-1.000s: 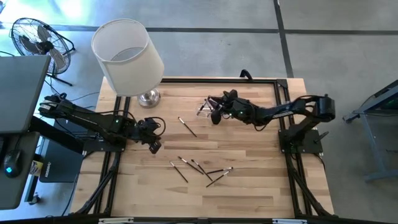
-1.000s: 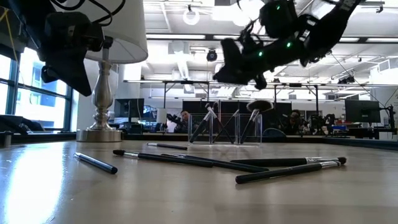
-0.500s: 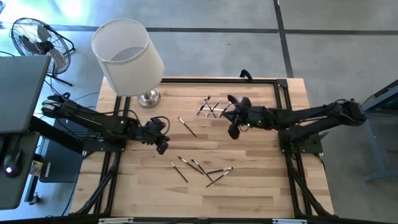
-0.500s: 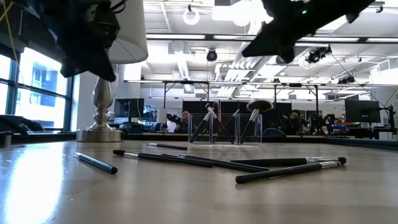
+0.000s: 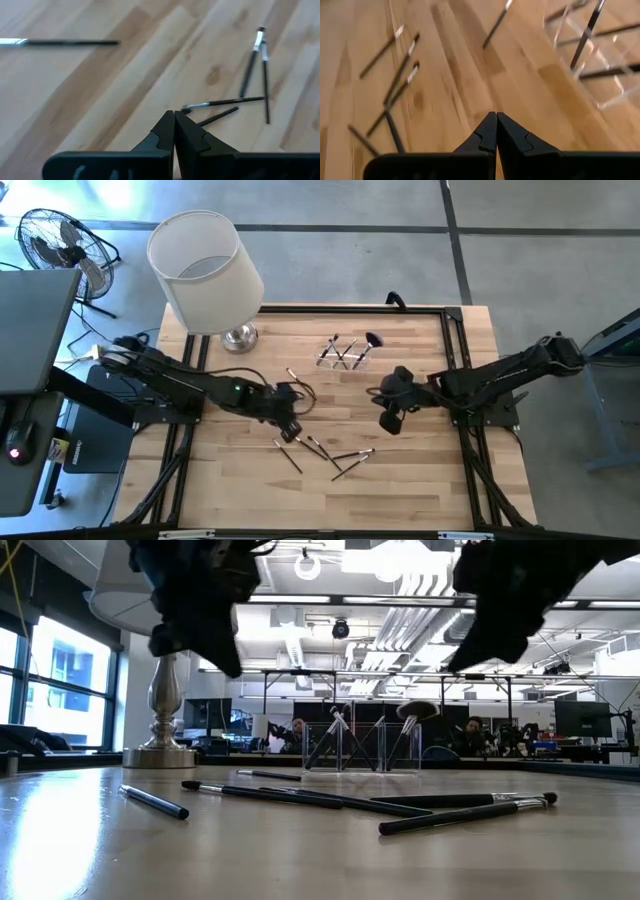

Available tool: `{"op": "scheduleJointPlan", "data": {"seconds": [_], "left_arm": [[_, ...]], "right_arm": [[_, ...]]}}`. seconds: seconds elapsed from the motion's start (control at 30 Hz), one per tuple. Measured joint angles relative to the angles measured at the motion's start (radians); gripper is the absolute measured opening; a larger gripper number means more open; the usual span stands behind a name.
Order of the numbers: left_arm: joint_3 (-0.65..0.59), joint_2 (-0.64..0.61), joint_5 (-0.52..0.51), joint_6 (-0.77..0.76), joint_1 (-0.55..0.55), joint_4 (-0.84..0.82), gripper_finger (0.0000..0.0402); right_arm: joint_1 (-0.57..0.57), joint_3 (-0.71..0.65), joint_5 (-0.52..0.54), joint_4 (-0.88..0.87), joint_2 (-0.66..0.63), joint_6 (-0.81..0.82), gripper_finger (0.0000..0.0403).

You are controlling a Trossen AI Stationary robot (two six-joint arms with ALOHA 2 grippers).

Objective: Put items in baskets/containers
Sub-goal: Put the liner brush into the transparent organizer

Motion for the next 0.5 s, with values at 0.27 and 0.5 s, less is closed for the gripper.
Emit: {"op": "scheduleJointPlan", "data": {"seconds": [0.27, 0.5], "left_arm": [[0.152, 0.182, 0.100, 0.352, -0.006, -0.007, 0.0000], [0.192, 0.269, 0.142, 0.722, -0.005, -0.006, 0.0000]], "right_arm": [[0.067, 0.000, -0.027, -0.078, 0.001, 0.083, 0.0001], [0.110, -0.001, 0.010, -0.093, 0.001, 0.076, 0.0001]]}}
